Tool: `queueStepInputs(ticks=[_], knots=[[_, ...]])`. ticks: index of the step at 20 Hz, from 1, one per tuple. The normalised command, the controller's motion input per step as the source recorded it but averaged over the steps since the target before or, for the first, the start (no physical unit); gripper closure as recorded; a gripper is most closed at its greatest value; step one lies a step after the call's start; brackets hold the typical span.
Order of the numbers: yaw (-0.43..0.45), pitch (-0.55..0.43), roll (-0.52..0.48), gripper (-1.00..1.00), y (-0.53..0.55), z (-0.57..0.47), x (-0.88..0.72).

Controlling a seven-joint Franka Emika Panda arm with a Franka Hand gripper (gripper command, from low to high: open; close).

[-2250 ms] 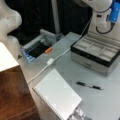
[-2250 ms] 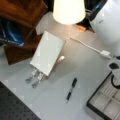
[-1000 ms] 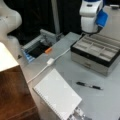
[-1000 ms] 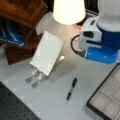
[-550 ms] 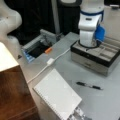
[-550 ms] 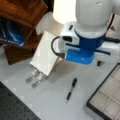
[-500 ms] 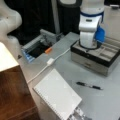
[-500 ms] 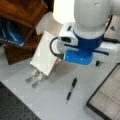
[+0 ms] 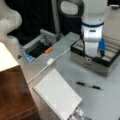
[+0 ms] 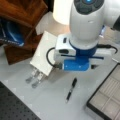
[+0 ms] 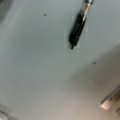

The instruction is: Open the box. Pick up the pen. Place the pen in the box. Pick up the book. Place the book on the shelf.

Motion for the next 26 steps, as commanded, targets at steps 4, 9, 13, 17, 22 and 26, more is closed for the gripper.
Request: queueStepInputs(ticks=[4,9,13,17,22,26], knots=[[0.411,-0.059,-0.035,-1.0,-0.3,-0.23,0.04],[0.338,0.017,0.052,-1.0,-0.3,-0.17,0.05],[0.154,0.101,0.088,-1.0,-0.18,-0.19,0.05],[0.002,0.11,0.162,-1.0,-0.01,-0.22,0.04],[-0.072,0.017,0.123,-1.0,0.03,-0.25,0.07],[-0.057,-0.069,0.099,-1.0,0.01,-0.24,0.07]])
